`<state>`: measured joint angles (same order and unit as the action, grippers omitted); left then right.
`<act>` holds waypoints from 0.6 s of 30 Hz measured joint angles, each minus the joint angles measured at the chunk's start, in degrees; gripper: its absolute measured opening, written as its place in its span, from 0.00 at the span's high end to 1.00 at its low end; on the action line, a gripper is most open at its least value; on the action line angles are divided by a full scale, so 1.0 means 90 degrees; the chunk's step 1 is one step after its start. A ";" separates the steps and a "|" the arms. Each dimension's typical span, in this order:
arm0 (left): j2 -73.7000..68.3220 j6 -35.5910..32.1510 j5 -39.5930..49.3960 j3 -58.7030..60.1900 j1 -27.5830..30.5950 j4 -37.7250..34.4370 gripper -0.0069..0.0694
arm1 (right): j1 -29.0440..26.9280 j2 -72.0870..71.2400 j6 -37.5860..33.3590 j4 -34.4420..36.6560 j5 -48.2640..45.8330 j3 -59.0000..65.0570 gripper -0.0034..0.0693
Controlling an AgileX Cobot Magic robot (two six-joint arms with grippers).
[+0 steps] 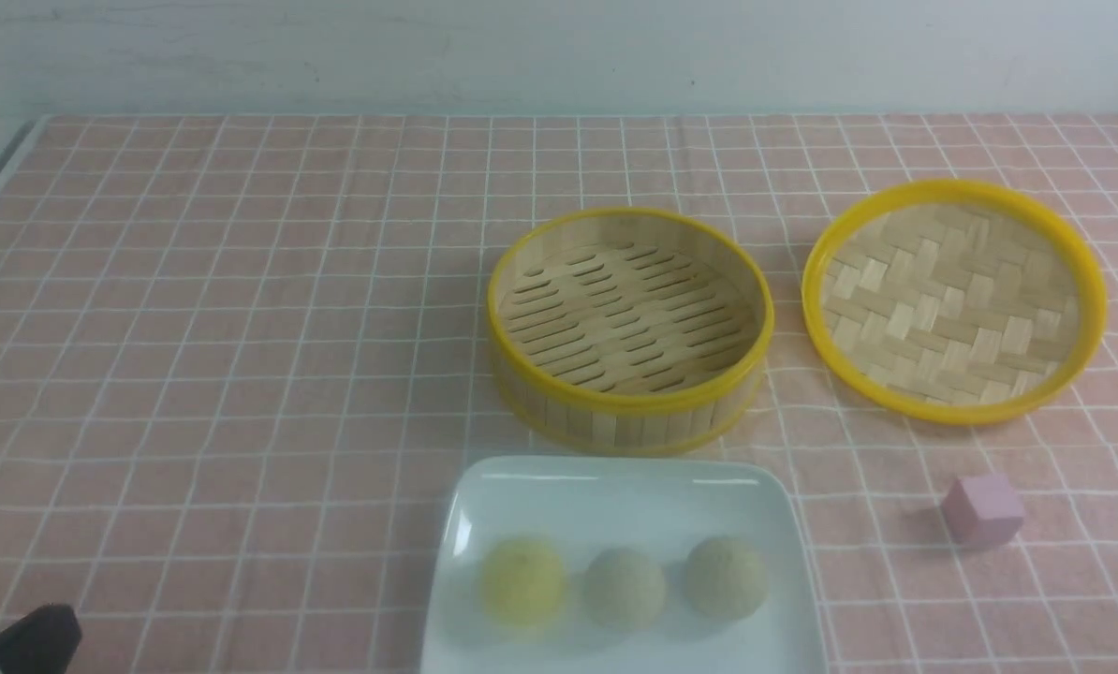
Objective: Put the steamed buns into the plate on the pink tablecloth.
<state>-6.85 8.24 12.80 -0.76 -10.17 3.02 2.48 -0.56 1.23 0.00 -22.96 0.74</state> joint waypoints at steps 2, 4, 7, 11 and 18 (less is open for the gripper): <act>0.0543 0.0002 0.0020 0.0244 0.0355 0.0032 0.86 | 0.0000 0.0000 0.0000 0.0000 0.0000 0.0000 0.82; 0.0755 0.0099 0.0105 0.0257 0.0516 0.0084 0.86 | 0.0000 0.0000 0.0000 0.0000 0.0000 0.0000 0.82; 0.0823 0.0317 0.0461 0.0264 0.0617 0.0282 0.86 | 0.0000 0.0000 0.0000 0.0000 -0.0005 0.0000 0.81; 0.0828 0.0657 0.0773 0.0246 0.0615 0.0537 0.85 | 0.0000 0.0000 0.0000 0.0000 -0.0005 0.0000 0.80; 0.0828 0.1057 0.0906 0.0226 0.0316 0.0738 0.84 | 0.0000 0.0000 0.0000 0.0000 -0.0005 0.0000 0.79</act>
<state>0.60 17.75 20.96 1.27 -7.32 9.66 2.48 -0.56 1.23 0.00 -23.00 0.74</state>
